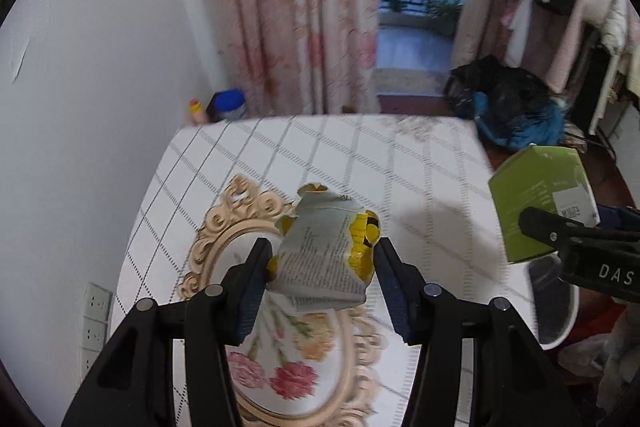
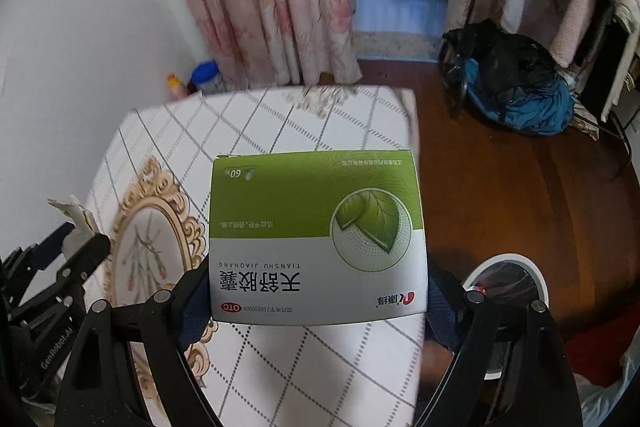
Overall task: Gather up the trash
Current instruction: 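Carry the medicine box and wrapper over the bin and open both grippers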
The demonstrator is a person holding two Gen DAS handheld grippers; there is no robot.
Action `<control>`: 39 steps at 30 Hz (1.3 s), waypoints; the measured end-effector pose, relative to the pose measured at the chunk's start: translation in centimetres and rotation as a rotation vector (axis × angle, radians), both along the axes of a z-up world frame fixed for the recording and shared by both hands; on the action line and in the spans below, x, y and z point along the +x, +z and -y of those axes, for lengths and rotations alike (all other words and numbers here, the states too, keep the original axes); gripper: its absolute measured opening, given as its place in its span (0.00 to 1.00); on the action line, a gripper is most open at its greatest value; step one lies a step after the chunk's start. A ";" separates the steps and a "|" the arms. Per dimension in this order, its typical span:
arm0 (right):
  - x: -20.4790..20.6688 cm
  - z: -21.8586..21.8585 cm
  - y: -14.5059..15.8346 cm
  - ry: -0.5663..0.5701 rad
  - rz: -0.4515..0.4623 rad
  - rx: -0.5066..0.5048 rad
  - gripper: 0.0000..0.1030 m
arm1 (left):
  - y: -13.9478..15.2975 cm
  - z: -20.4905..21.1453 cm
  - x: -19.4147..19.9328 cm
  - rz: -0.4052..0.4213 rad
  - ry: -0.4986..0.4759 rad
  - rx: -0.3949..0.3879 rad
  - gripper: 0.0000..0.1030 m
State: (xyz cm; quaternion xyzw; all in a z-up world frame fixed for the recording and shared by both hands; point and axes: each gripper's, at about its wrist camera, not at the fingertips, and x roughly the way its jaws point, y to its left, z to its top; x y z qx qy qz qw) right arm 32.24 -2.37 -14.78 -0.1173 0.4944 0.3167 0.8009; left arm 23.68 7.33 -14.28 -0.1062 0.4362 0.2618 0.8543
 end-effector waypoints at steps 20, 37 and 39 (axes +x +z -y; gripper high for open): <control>9.6 31.3 -7.2 -0.426 -0.140 -0.054 0.86 | -6.1 22.0 17.7 -0.058 -0.372 -0.320 0.48; 16.5 37.3 -24.6 -0.540 -0.392 -0.124 0.88 | -20.7 28.7 27.1 -0.363 -0.436 -0.489 0.59; 16.5 37.1 -25.0 -0.529 -0.400 -0.145 0.88 | -20.5 28.6 26.6 -0.365 -0.438 -0.465 0.78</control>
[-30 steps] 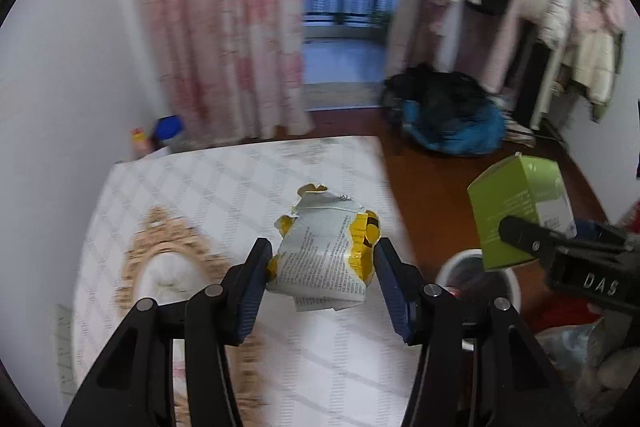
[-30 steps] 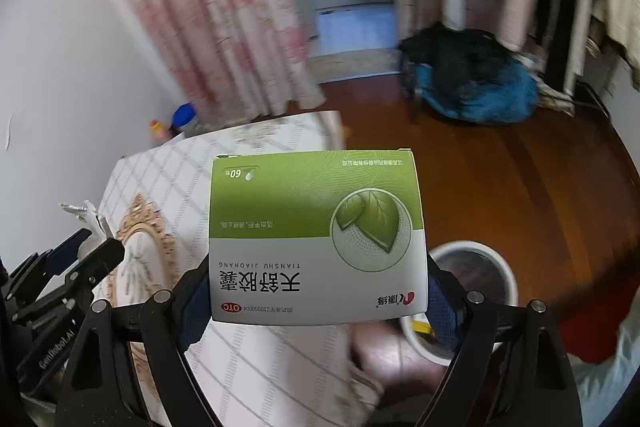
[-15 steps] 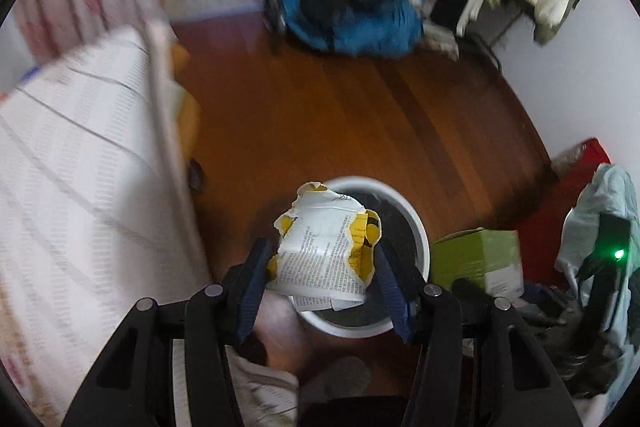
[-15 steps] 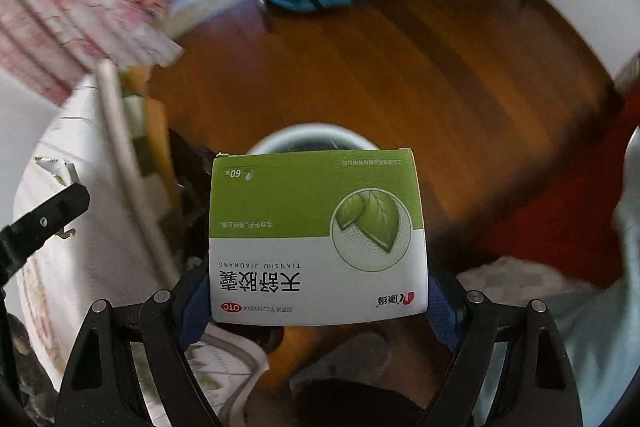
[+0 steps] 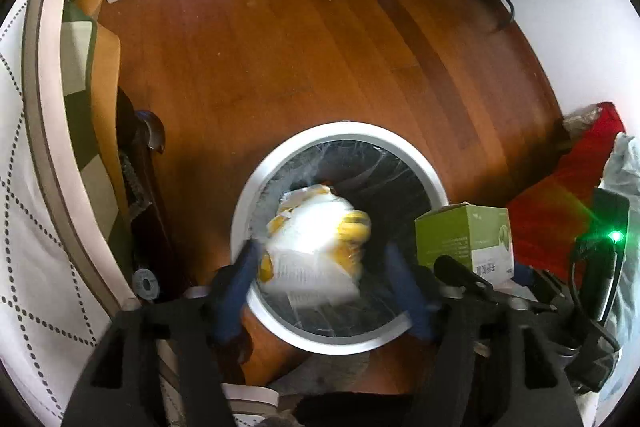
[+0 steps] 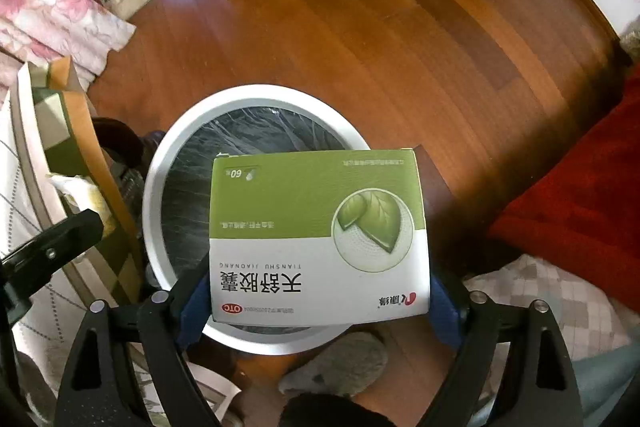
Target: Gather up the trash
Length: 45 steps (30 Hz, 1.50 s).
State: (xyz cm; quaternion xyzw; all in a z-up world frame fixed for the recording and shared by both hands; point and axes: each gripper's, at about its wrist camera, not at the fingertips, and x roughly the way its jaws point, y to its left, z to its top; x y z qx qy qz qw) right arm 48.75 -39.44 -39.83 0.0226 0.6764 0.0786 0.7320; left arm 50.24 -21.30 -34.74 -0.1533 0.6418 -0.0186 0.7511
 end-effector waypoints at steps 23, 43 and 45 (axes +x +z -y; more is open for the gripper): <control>-9.4 1.0 17.1 0.011 0.146 0.045 1.00 | 16.1 -1.5 -10.6 0.214 0.008 0.220 0.96; -24.3 4.1 38.7 0.070 0.412 0.215 1.00 | 32.8 -0.7 -23.3 0.464 -0.048 0.109 0.96; -25.4 4.4 40.0 0.076 0.426 0.229 1.00 | 33.9 -0.8 -24.2 0.484 -0.043 0.099 0.96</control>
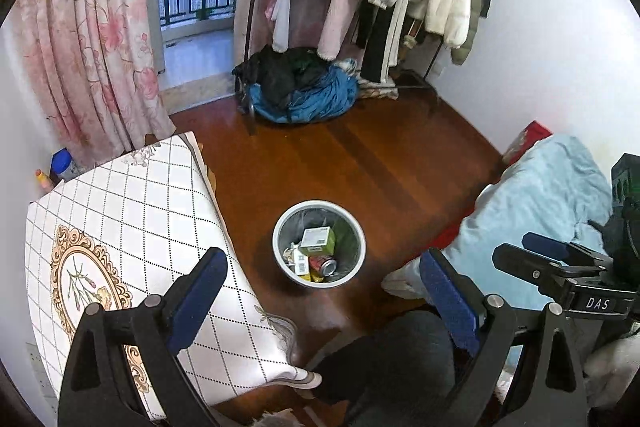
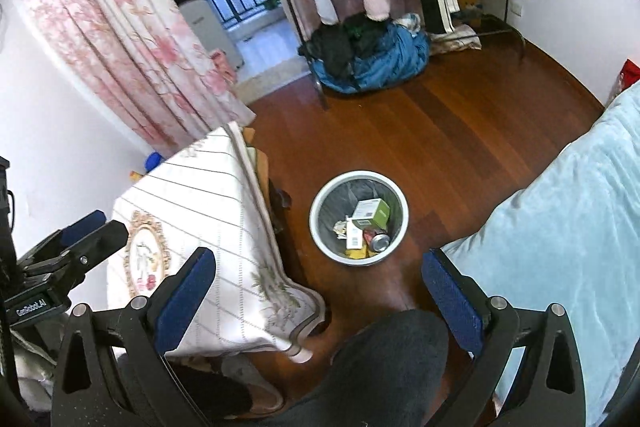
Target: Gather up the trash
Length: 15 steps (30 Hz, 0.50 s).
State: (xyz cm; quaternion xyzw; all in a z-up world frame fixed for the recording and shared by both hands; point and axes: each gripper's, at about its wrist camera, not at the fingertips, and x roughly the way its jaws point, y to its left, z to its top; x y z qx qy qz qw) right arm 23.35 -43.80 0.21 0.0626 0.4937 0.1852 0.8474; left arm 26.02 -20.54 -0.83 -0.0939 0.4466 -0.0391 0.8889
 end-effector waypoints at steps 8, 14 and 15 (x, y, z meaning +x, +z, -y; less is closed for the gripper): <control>-3.1 0.2 4.8 0.036 0.058 0.044 1.00 | 4.3 0.0 -2.8 0.073 -0.026 -0.033 0.96; -4.4 0.6 7.2 0.034 0.094 0.059 1.00 | 5.9 -0.2 -4.1 0.109 -0.035 -0.037 0.96; -4.7 0.6 7.6 0.035 0.098 0.060 1.00 | 5.9 -0.3 -4.3 0.110 -0.034 -0.041 0.96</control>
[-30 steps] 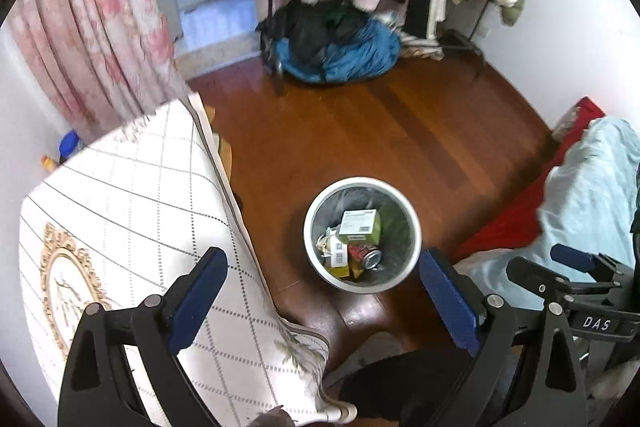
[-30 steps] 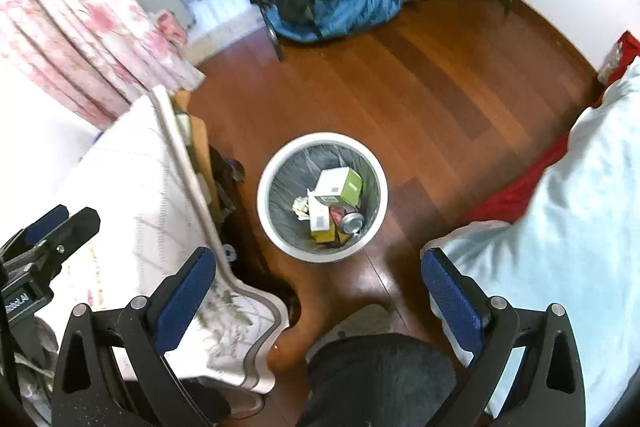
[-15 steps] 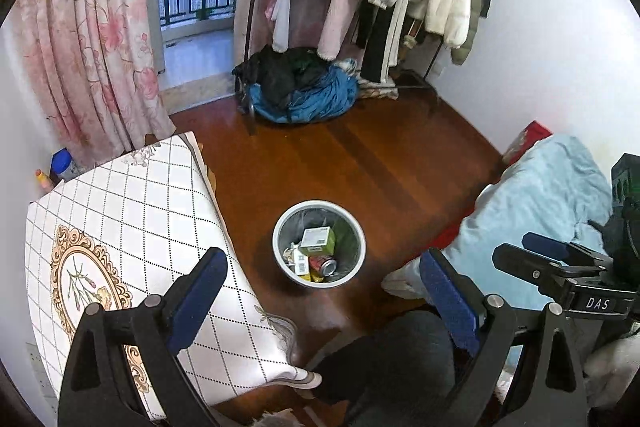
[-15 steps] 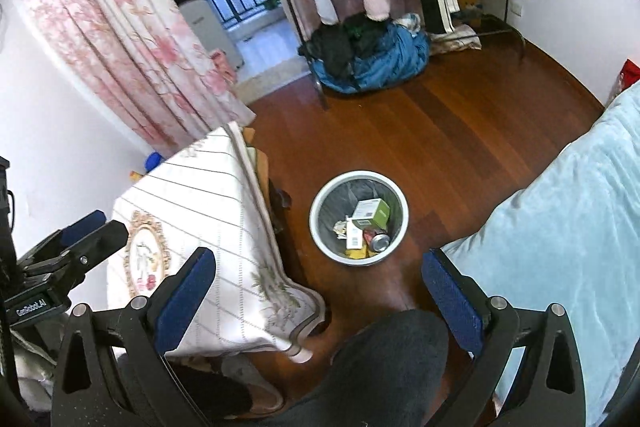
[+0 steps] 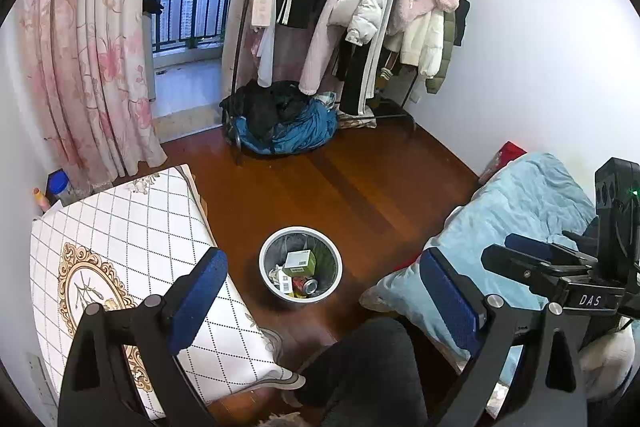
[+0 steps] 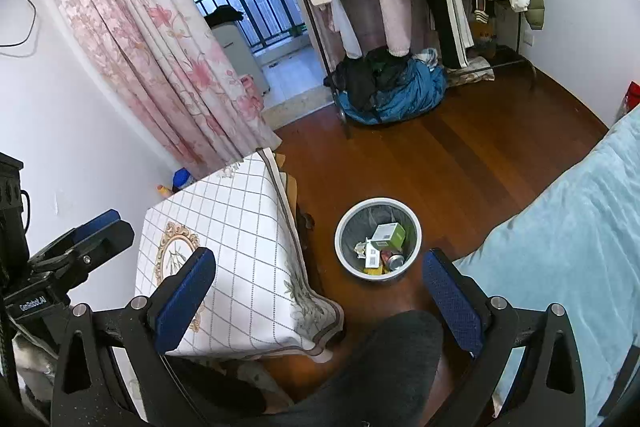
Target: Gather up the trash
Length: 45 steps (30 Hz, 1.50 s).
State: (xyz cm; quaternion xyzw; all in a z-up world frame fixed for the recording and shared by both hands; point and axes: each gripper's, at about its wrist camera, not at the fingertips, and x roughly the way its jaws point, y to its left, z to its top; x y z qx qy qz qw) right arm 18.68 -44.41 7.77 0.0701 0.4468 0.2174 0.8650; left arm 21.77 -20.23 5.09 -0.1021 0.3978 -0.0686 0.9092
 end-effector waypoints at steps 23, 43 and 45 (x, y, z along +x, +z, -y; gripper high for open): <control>-1.3 -0.7 1.0 0.019 -0.002 -0.001 1.00 | 0.6 0.2 -0.8 0.001 -0.031 -0.024 1.00; -2.8 -0.4 1.4 0.049 -0.019 0.012 1.00 | 0.9 0.5 -1.0 0.000 -0.058 -0.062 1.00; -2.9 -0.4 1.5 0.054 -0.022 0.015 1.00 | 0.9 0.5 -1.0 0.001 -0.057 -0.063 1.00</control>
